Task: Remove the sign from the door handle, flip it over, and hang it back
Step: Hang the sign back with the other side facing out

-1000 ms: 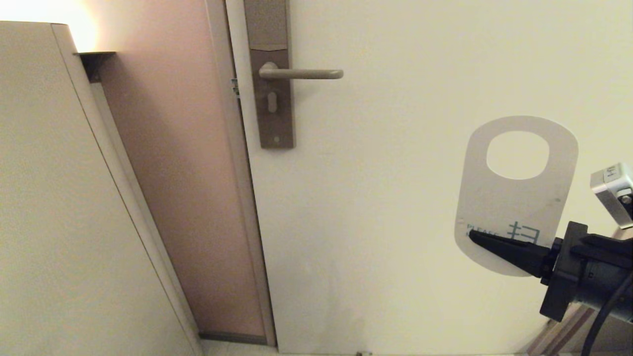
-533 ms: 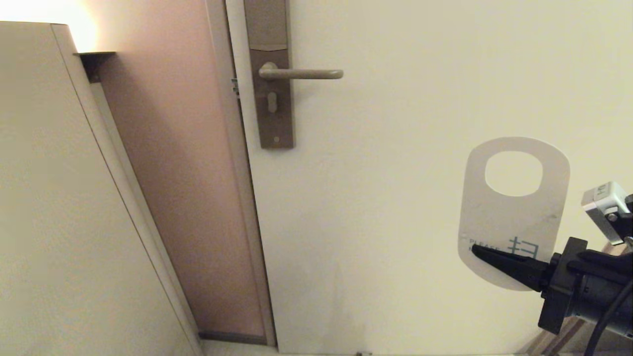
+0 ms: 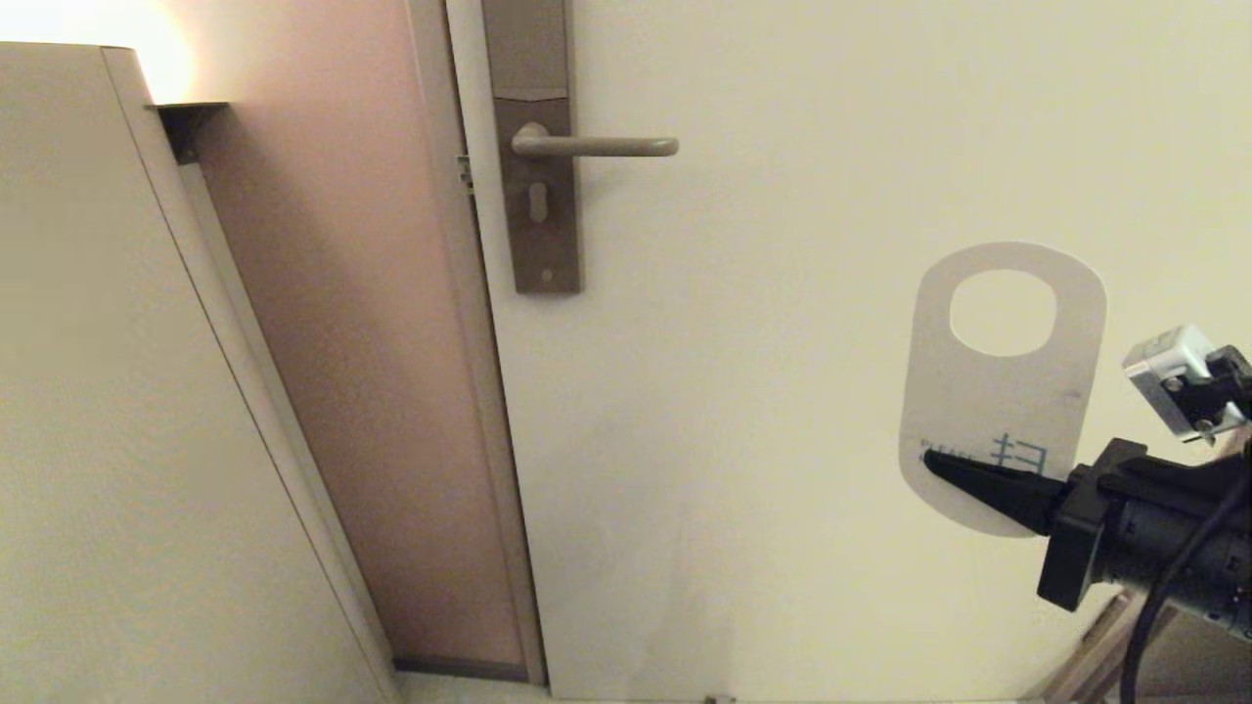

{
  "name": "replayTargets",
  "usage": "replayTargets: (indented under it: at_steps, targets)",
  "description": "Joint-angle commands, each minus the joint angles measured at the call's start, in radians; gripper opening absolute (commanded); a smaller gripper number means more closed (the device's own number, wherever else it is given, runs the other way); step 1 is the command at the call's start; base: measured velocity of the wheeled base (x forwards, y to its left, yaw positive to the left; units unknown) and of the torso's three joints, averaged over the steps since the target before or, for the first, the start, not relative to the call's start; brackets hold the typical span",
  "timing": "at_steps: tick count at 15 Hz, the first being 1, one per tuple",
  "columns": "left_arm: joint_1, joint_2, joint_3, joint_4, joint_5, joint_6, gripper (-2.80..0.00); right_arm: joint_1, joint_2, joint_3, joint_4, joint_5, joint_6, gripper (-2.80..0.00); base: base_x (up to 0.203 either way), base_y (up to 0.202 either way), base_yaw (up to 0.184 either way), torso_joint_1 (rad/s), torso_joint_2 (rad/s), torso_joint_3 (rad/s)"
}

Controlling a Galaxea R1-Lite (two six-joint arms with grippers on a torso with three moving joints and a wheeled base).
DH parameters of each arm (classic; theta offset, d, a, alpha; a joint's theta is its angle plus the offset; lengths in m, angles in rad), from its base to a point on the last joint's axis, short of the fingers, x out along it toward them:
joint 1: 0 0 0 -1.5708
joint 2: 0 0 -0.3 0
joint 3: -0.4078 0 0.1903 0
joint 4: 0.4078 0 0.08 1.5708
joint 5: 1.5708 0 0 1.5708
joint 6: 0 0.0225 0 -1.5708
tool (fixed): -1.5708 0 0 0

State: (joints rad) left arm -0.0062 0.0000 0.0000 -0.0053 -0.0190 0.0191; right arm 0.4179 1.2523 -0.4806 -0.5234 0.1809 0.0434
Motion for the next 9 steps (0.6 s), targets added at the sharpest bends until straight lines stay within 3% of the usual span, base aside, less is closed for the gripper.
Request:
replayTargets:
  at_steps: [1,4,9]
  targets:
    - [0.000,0.000,0.000,-0.001,0.000,0.001,-2.80,-0.001,0.073,-0.081,-0.006,0.002,0.001,-2.80,0.000,0.000,0.000,0.000,0.00,0.000]
    - [0.000,0.000,0.000,-0.001,0.001,0.001,-2.80,0.000,0.170,-0.202,-0.014,0.018,0.004,-2.80,0.000,0.000,0.000,0.000,0.00,0.000]
    - [0.000,0.000,0.000,-0.001,0.000,0.001,-2.80,0.001,0.293,-0.379,-0.051,0.073,0.079,-2.80,0.000,0.000,0.000,0.000,0.00,0.000]
